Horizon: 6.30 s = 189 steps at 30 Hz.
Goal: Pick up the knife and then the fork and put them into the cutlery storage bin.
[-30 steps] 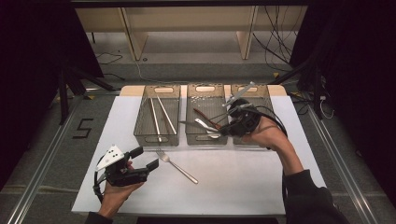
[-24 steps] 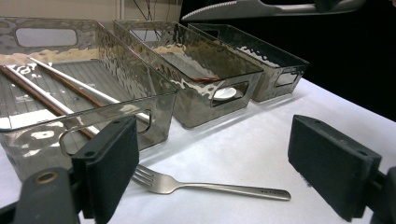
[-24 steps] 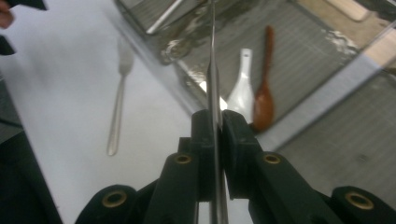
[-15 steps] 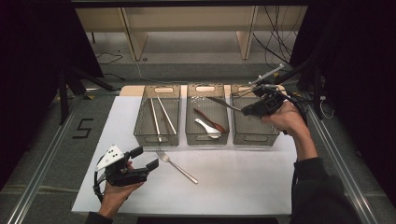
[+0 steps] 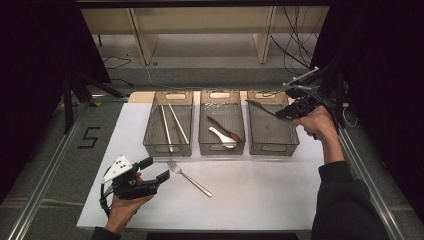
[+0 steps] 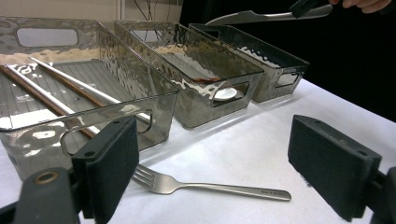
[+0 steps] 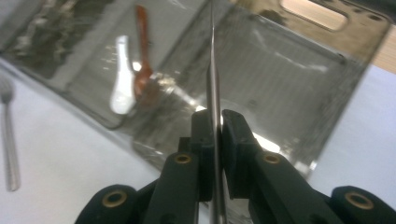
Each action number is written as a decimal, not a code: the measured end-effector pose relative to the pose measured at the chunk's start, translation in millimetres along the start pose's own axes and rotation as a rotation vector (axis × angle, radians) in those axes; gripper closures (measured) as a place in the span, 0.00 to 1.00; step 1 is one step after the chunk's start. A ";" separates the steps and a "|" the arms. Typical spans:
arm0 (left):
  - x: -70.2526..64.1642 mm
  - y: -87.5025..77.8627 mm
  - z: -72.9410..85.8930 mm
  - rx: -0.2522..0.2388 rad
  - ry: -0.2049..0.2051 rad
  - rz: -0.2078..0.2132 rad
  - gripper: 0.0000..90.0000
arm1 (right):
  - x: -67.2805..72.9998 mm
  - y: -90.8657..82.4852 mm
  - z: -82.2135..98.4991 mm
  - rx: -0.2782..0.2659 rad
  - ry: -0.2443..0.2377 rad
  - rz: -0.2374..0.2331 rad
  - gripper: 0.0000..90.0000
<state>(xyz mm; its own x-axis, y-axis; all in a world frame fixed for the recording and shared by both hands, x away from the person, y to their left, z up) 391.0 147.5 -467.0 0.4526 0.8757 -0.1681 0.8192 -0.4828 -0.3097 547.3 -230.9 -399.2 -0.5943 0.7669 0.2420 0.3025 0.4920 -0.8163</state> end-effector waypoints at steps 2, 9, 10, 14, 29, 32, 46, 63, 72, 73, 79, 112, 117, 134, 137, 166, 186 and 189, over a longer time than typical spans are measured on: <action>0.2 0.1 -0.1 -0.001 -0.001 -0.001 0.18 | -6.3 0.5 1.7 0.002 0.018 0.016 0.94; 0.2 0.0 0.0 0.000 0.000 0.000 0.18 | -18.5 9.8 8.2 0.018 0.057 0.044 0.94; 0.3 -0.1 -0.1 -0.001 0.000 0.000 0.18 | -19.5 12.0 9.2 0.019 0.060 0.045 0.94; 0.2 0.0 0.0 0.000 0.000 0.000 0.18 | -23.9 20.1 12.3 0.030 0.076 0.060 0.94; 0.4 -0.2 -0.3 -0.002 -0.002 -0.001 0.18 | -29.3 48.1 9.5 0.051 0.096 0.087 0.94; 0.3 -0.2 -0.4 -0.003 -0.003 0.000 0.18 | -30.6 54.6 8.7 0.052 0.094 0.090 0.94; 0.2 -0.3 -0.4 -0.004 -0.003 0.001 0.18 | -29.9 59.8 -0.7 -0.009 0.112 0.086 0.74; 0.1 0.1 0.1 0.000 0.001 -0.001 0.18 | 26.2 42.6 0.0 -0.120 0.000 -0.040 0.36; 0.2 0.1 -0.2 -0.002 0.000 -0.003 0.18 | 71.5 46.9 3.7 -0.140 -0.086 -0.101 0.32; 0.3 0.0 -0.1 -0.001 0.000 -0.002 0.18 | 74.9 47.8 4.3 -0.139 -0.090 -0.107 0.31; 0.7 -0.1 -0.3 -0.002 -0.001 -0.004 0.18 | 100.3 57.8 9.2 -0.125 -0.144 -0.135 0.31; 1.9 -1.5 -1.3 -0.007 -0.001 -0.006 0.18 | 191.3 137.8 40.7 0.053 -0.307 -0.238 0.29; 2.0 -1.5 -1.3 -0.007 -0.001 -0.006 0.18 | 200.9 151.1 46.8 0.089 -0.327 -0.248 0.30; 1.6 -2.1 -2.4 -0.015 -0.005 -0.002 0.18 | 223.2 182.9 56.2 0.176 -0.342 -0.253 0.33; 1.2 -1.9 -2.4 -0.015 -0.007 0.000 0.18 | 225.0 187.7 58.0 0.196 -0.342 -0.256 0.34; 1.1 -2.7 -3.0 -0.019 -0.005 0.003 0.18 | 231.5 218.5 69.5 0.327 -0.400 -0.220 0.64; 0.6 -3.0 -3.1 -0.020 -0.005 0.004 0.18 | 229.8 219.9 68.1 0.356 -0.449 -0.185 0.81; 0.8 -3.0 -3.0 -0.020 -0.005 0.004 0.18 | 228.4 219.4 68.1 0.363 -0.444 -0.186 0.87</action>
<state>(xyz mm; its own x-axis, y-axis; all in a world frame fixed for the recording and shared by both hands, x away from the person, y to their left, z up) 389.9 149.7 -463.4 0.4538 0.8739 -0.1743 0.8244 -0.4860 -0.2902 427.2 24.2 -558.8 -0.8907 0.3978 0.2200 -0.0641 0.3693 -0.9271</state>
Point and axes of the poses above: each handheld gripper's, and its own axes: y roughly forward along the jaws, z roughly out of its underside, x roughly to its left, the point moved 10 cm from there along y, roughly forward along the jaws, and after that the axes turned 13 degrees about -z, right-handed, at the moved point
